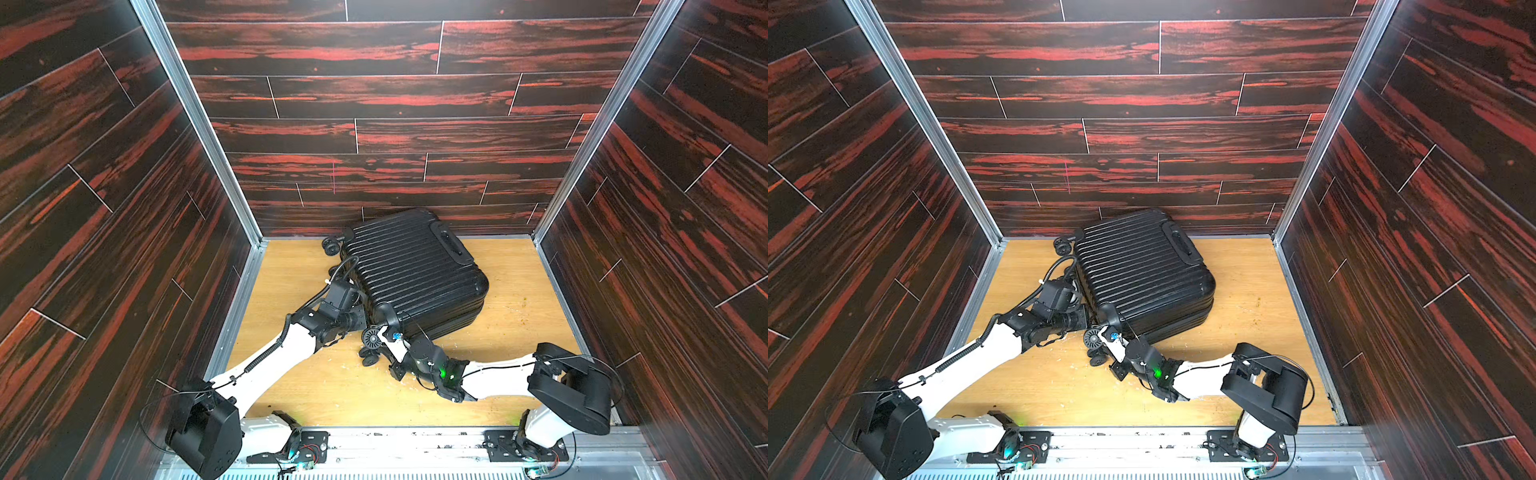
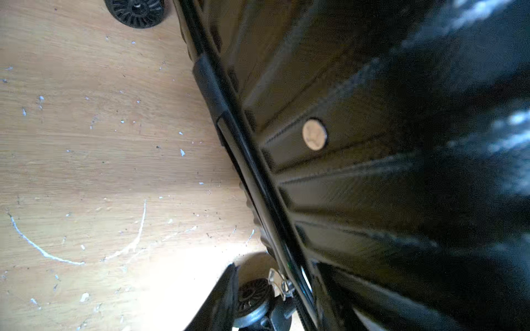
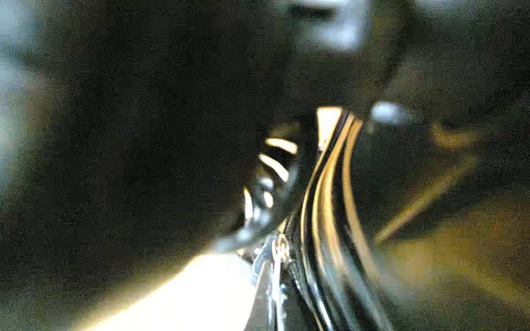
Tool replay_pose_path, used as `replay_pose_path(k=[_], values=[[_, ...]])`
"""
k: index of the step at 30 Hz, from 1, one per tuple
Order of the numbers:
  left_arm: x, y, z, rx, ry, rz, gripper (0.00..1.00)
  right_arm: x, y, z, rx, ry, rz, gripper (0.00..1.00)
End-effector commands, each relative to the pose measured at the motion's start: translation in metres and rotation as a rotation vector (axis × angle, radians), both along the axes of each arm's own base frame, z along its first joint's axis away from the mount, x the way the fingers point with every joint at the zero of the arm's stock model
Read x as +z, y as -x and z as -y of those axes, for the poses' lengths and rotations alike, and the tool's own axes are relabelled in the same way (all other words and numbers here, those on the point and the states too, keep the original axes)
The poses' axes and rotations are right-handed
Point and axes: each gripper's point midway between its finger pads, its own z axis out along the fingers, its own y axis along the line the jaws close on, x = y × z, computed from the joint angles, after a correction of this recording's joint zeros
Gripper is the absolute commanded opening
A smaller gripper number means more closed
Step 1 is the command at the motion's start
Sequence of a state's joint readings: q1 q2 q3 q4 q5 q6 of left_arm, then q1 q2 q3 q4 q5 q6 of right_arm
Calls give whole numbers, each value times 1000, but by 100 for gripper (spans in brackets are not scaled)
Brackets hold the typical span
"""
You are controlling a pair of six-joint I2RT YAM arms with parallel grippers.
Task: Close the suitcase zippers
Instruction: Zip the zipper on the suitcase.
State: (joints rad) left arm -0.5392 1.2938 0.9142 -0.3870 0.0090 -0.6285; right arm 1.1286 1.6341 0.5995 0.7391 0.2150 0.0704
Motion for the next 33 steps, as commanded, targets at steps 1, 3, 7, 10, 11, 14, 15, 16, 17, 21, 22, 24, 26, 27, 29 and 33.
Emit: replay_pose_path(k=[1,3,7,10,11,14,15,16,17,21,22,24,26,27,29,33], values=[[-1,16,43,-156,110,-11,45,49,29,-46,176,-191,34,0],[-1,16,44,-164,114,-12,45,49,29,-49,181,-191,37,0],[-1,16,47,-172,122,-10,45,48,27,-54,188,-181,42,0],[0,17,47,-174,126,-10,45,48,25,-56,186,-176,46,0],[1,17,46,-174,125,-5,45,48,25,-56,183,-173,47,0],[3,17,40,-162,94,6,46,47,22,-53,163,-162,48,0],[3,17,36,-152,76,11,46,46,21,-51,150,-153,46,1],[4,17,30,-139,54,17,47,44,18,-47,126,-142,40,4],[6,16,23,-118,23,30,50,45,17,-43,111,-141,40,7],[19,14,-8,-40,-99,96,67,32,15,-16,31,-89,21,27],[24,13,-19,-10,-141,118,72,27,15,-8,10,-72,16,28],[34,12,-39,47,-219,159,78,21,16,7,-25,-40,9,30],[47,11,-61,114,-301,211,81,15,19,23,-63,-14,6,32],[53,11,-71,150,-333,238,81,12,19,29,-81,-4,5,33],[69,11,-93,224,-401,301,84,5,20,44,-122,27,-3,35],[98,13,-123,329,-497,393,86,-6,18,68,-199,92,-11,37]])
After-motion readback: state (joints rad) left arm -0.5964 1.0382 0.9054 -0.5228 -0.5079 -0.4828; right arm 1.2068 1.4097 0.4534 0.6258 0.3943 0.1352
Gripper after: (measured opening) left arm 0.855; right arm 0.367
